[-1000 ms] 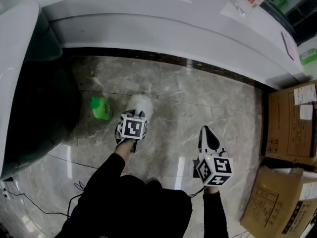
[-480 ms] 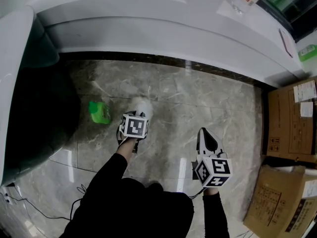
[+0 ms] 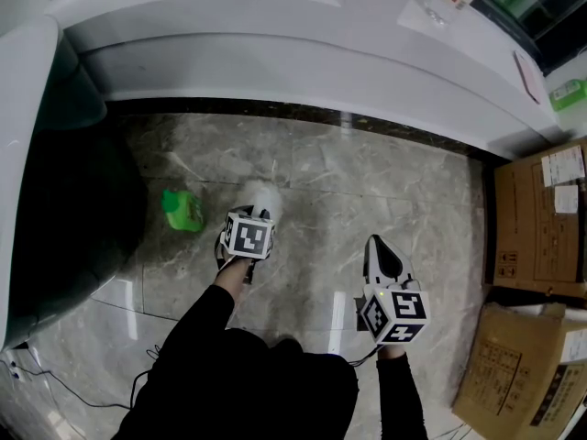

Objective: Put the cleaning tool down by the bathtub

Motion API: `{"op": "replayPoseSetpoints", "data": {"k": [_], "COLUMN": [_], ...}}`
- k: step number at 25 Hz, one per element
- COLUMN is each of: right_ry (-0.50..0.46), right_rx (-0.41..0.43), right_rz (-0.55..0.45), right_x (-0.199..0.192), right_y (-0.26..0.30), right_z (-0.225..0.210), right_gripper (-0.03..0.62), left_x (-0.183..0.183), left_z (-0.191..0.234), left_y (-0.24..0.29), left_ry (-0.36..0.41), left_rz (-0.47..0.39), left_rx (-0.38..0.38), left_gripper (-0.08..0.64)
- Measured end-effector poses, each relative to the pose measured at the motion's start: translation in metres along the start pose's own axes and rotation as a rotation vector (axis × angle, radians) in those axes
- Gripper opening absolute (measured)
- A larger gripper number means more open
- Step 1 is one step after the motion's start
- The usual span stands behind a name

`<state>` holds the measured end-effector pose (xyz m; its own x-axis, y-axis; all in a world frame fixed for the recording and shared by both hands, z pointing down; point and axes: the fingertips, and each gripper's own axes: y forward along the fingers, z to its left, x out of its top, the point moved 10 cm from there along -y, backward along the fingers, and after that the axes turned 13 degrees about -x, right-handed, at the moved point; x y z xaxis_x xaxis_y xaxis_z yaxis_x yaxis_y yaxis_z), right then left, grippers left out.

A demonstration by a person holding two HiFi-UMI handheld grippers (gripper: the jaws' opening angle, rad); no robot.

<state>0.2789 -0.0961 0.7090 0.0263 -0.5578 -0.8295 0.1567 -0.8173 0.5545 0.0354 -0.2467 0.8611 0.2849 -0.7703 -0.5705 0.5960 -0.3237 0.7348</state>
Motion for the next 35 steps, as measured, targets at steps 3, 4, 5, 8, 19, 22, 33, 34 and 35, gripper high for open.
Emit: {"op": "replayPoseSetpoints", "data": {"k": [3,4,5,8,19,22,33,34,35], "right_ry": [-0.002,-0.004,-0.004,-0.005,0.009,0.012,0.038,0.037,0.035], "right_rx": [0.002,0.003,0.004,0.005,0.019,0.026,0.068,0.071,0.073], "right_rz": [0.002,0.002,0.001,-0.001,-0.008,-0.013,-0.016,-0.016,-0.016], "right_x": [0.001,0.001,0.001,0.002,0.006,0.008,0.006,0.006,0.006], "right_y": [0.000,0.000,0.000,-0.001,-0.001,0.000,-0.003,-0.004,-0.004], "right_z": [0.001,0.001,0.001,0.001,0.005,0.008,0.017,0.017,0.018], "right_gripper": [-0.001,-0.001,-0.002,-0.002,0.000,0.000,-0.002,0.000,-0.002], "left_x": [0.000,0.001,0.001,0.004,0.027,0.040,0.073,0.072,0.072], "left_z": [-0.004,-0.005,-0.006,-0.007,-0.014,-0.016,-0.036,-0.038,-0.040], "left_y": [0.002,0.002,0.002,-0.003,-0.057,-0.086,-0.200,-0.208,-0.216], "left_ry": [0.010,0.016,0.023,0.042,0.074,0.080,0.119,0.127,0.136], "left_rz": [0.012,0.016,0.018,0.007,-0.156,-0.238,-0.548,-0.566,-0.583], "left_rx": [-0.011,-0.010,-0.006,0.010,-0.064,-0.096,-0.190,-0.192,-0.193], "left_gripper": [0.133,0.141,0.149,0.161,0.155,0.134,0.008,0.008,0.008]}}
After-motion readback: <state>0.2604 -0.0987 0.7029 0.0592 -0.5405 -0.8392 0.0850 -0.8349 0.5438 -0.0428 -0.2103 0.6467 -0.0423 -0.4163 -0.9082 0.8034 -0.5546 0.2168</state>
